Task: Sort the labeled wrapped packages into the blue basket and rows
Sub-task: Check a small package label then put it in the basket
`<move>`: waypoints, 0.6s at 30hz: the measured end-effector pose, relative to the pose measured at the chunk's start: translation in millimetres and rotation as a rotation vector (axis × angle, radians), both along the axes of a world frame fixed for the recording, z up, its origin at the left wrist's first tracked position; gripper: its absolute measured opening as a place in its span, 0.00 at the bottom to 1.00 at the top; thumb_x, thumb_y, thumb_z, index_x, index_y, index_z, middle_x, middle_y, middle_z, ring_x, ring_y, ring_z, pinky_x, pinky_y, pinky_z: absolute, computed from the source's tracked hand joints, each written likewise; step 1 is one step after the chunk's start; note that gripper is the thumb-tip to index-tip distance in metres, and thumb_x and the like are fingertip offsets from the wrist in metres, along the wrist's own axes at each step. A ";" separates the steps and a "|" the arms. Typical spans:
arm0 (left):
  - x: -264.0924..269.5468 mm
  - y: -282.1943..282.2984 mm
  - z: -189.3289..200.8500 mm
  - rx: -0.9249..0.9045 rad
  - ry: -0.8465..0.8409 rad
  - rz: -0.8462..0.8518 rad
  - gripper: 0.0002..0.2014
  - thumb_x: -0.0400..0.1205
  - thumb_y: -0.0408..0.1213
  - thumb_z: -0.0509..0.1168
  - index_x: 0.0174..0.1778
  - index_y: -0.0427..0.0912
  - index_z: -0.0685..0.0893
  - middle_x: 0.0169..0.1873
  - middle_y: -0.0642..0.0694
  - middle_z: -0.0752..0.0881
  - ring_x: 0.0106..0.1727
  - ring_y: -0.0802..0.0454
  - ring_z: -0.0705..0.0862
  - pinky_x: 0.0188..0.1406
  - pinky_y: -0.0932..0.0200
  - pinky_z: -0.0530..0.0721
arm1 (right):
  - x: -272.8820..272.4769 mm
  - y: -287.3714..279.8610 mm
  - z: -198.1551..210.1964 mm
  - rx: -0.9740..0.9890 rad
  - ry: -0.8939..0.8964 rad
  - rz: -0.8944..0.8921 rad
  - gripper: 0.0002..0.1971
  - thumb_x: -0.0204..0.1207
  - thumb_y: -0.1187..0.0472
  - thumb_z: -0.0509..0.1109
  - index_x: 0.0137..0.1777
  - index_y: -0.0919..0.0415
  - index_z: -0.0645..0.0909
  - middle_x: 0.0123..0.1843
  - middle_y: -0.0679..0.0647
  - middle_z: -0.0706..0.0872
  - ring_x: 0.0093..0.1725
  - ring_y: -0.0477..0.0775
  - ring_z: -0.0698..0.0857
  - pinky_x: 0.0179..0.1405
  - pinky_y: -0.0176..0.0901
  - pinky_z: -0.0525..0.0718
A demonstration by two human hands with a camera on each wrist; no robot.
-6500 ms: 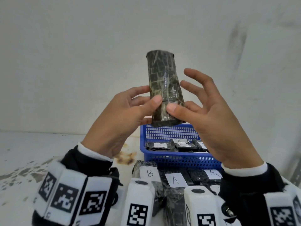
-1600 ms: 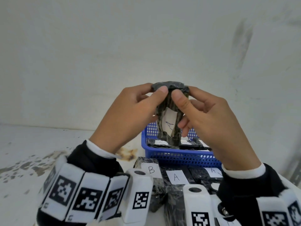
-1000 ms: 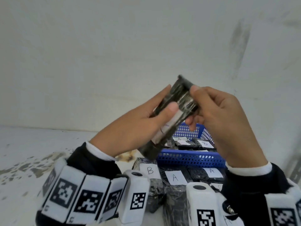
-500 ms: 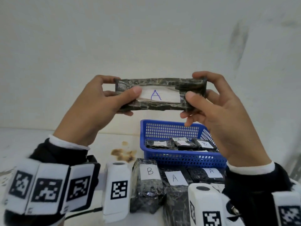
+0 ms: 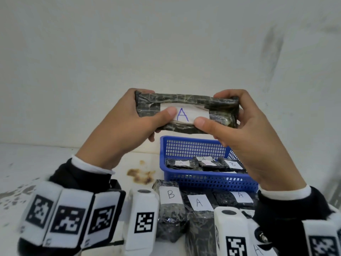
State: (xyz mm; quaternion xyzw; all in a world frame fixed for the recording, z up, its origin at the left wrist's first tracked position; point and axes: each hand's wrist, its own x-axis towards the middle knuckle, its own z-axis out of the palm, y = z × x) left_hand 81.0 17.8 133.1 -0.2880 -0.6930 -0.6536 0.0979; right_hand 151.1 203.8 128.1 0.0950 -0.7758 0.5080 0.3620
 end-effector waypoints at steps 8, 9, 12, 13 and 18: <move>-2.2 11.4 -3.9 0.038 0.012 0.144 0.31 0.56 0.64 0.76 0.48 0.54 0.74 0.40 0.52 0.83 0.37 0.53 0.79 0.39 0.53 0.74 | -1.0 2.7 0.0 0.021 0.017 -0.004 0.10 0.75 0.57 0.78 0.52 0.45 0.81 0.44 0.44 0.89 0.34 0.42 0.85 0.37 0.36 0.83; -2.5 11.0 -3.8 0.040 0.019 0.159 0.29 0.59 0.62 0.77 0.48 0.54 0.74 0.40 0.51 0.83 0.36 0.53 0.78 0.40 0.52 0.75 | -0.8 3.8 0.5 0.028 0.008 0.004 0.09 0.78 0.60 0.75 0.52 0.45 0.82 0.45 0.45 0.90 0.35 0.43 0.86 0.37 0.36 0.84; -2.0 9.9 -2.9 0.044 0.059 0.174 0.29 0.63 0.61 0.76 0.53 0.54 0.74 0.42 0.50 0.86 0.29 0.54 0.80 0.35 0.54 0.78 | -0.5 8.9 2.2 0.058 -0.006 -0.005 0.13 0.83 0.65 0.70 0.52 0.41 0.83 0.48 0.44 0.92 0.41 0.43 0.90 0.40 0.38 0.85; -1.6 9.7 -2.3 0.044 0.060 0.164 0.32 0.62 0.62 0.74 0.57 0.54 0.73 0.43 0.50 0.86 0.27 0.53 0.83 0.34 0.54 0.81 | -1.3 12.0 2.6 0.054 -0.006 -0.023 0.14 0.83 0.64 0.70 0.53 0.40 0.82 0.47 0.42 0.92 0.41 0.43 0.90 0.41 0.38 0.84; -16.0 7.5 -7.9 0.005 -0.070 0.132 0.32 0.70 0.58 0.69 0.67 0.53 0.68 0.48 0.48 0.85 0.39 0.53 0.90 0.39 0.55 0.88 | -14.0 40.4 -1.4 -0.051 -0.040 -0.174 0.08 0.80 0.61 0.74 0.51 0.45 0.82 0.43 0.45 0.94 0.41 0.46 0.90 0.45 0.44 0.83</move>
